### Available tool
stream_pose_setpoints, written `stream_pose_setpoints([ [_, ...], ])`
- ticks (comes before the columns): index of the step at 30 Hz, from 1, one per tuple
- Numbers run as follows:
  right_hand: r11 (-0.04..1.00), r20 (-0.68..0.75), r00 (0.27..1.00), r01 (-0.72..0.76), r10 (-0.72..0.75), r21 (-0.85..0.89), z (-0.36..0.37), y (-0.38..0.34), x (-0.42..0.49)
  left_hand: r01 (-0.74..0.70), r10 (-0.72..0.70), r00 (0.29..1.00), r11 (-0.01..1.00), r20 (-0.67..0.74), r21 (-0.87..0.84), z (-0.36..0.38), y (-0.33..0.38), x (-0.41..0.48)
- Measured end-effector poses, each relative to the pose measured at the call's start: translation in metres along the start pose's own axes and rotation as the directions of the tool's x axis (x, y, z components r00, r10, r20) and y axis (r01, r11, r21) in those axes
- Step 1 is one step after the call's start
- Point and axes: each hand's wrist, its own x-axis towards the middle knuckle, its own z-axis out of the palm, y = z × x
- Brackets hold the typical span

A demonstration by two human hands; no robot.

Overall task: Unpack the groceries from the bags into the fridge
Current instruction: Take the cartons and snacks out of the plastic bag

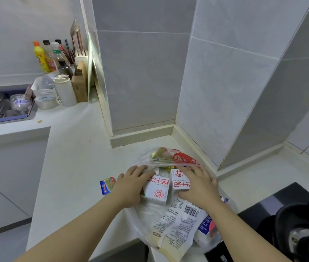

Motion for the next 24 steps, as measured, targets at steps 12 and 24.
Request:
stream_pose_setpoints([
  [12,0.963,-0.069,0.976,-0.191,0.207,0.19,0.0,0.0,-0.005,0.146,-0.141,0.987,0.988,0.075,-0.058,-0.011,-0.007,-0.001],
  [24,0.959,0.091,0.986,-0.156,0.138,0.237,-0.002,0.007,-0.003,0.127,-0.121,0.985,0.991,0.126,-0.045,-0.014,-0.002,-0.004],
])
